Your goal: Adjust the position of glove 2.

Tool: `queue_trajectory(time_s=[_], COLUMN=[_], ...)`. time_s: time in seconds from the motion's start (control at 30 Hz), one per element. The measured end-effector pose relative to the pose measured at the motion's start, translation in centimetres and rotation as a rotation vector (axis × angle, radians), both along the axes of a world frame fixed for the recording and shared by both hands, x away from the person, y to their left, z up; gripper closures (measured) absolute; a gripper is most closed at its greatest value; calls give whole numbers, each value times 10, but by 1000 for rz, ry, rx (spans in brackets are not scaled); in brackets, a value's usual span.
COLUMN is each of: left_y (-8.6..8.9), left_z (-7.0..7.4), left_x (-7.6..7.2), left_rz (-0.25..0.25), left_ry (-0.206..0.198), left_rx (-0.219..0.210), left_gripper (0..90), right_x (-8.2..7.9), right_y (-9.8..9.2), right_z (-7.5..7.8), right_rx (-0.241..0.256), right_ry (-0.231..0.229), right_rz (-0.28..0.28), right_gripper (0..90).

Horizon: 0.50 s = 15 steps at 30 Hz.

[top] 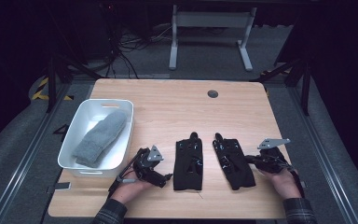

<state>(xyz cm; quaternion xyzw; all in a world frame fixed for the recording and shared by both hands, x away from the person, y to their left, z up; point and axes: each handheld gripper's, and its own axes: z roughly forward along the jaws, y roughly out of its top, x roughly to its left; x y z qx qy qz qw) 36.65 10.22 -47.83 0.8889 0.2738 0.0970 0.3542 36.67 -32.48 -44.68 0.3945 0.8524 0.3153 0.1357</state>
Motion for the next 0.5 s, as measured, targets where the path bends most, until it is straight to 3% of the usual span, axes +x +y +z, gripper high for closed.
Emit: queue_trajectory(time_s=[0.5], left_y=[0], left_z=[0], left_x=[0], left_rz=[1], left_ry=[-1], left_rx=[1], left_gripper=[0], right_x=[-6], right_y=[35], right_z=[-1], right_rx=[-7], right_ry=[7], right_rz=[119], right_gripper=[900])
